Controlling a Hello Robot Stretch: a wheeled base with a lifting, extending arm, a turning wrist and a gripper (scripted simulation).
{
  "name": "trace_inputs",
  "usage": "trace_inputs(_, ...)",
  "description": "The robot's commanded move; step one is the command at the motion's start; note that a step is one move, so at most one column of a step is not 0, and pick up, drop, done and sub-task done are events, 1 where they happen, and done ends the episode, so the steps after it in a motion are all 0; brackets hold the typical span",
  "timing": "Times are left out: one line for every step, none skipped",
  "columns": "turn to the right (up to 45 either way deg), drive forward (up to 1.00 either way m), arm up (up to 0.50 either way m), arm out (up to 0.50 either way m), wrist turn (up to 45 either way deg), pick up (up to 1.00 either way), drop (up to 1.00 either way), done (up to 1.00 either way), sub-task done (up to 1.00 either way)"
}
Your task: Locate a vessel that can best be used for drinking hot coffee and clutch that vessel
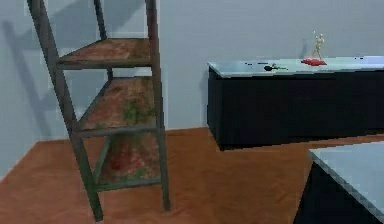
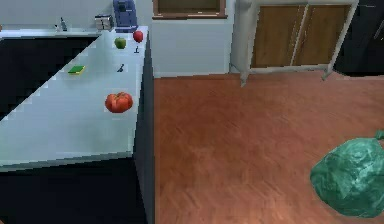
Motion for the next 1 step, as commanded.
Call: trace_inputs(3.0, 0.00, 0.00, 0.00, 0.0, 0.00, 0.00, 0.00, 0.00)
